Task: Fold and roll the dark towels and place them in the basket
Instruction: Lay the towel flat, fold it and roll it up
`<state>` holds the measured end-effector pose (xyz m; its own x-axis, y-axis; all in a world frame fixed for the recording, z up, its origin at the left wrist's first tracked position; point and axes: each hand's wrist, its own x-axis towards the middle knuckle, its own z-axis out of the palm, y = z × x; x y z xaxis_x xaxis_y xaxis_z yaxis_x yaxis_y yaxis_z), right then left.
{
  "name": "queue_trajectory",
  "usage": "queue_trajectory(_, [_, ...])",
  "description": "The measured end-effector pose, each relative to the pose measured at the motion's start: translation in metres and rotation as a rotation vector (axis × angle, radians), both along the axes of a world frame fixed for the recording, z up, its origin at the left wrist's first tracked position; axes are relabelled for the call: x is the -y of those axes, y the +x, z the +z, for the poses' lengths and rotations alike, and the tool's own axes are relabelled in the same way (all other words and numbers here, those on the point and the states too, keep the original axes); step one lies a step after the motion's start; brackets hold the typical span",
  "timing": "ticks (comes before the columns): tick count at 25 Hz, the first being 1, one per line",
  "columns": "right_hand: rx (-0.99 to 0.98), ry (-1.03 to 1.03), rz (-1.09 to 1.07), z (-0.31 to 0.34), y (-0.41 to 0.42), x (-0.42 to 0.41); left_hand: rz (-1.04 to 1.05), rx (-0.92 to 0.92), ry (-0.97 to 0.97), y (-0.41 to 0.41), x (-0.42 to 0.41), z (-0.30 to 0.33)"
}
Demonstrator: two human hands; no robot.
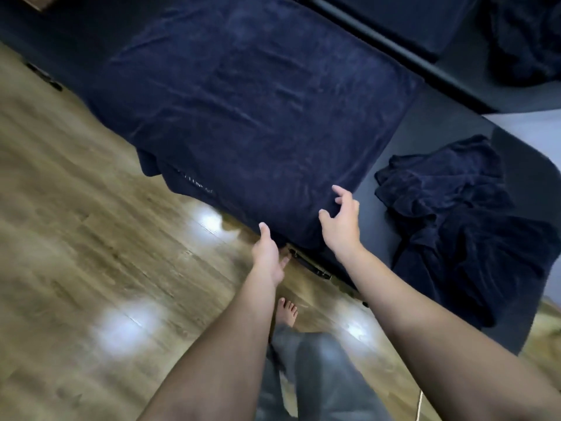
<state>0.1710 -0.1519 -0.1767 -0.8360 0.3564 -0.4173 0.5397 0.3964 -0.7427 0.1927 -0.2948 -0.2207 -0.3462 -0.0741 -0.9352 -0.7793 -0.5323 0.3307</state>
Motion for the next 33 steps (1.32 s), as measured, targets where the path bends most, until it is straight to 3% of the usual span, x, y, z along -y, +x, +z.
queue_trajectory(7, [-0.029,-0.249,0.084,-0.003,0.003,0.014,0.251,0.050,0.169,-0.006,-0.014,0.010])
queue_trajectory(11, [0.003,-0.611,0.012,0.011,-0.014,0.028,0.488,0.052,0.155,-0.001,-0.023,0.007])
queue_trajectory(13, [0.079,-0.702,0.108,0.009,-0.010,0.034,0.682,-0.018,0.166,0.012,-0.020,-0.002])
queue_trajectory(15, [0.081,-0.515,0.371,-0.001,-0.002,0.029,0.849,-0.091,0.215,0.022,-0.016,-0.004])
queue_trajectory(19, [-0.323,0.250,1.099,-0.020,0.000,0.001,1.033,-0.186,0.309,0.032,-0.008,-0.004])
queue_trajectory(21, [-0.555,0.627,1.253,-0.025,-0.009,-0.012,1.110,-0.230,0.357,0.035,-0.002,-0.005])
queue_trajectory(23, [-0.667,0.849,1.281,-0.032,-0.016,-0.021,1.128,-0.231,0.369,0.039,0.003,-0.008])
queue_trajectory(28, [-0.895,1.013,1.300,-0.040,-0.015,-0.003,1.125,-0.203,0.328,0.054,0.019,-0.007])
queue_trajectory(33, [-0.940,0.898,1.183,-0.022,-0.015,0.008,1.193,-0.323,0.332,0.059,0.033,0.000])
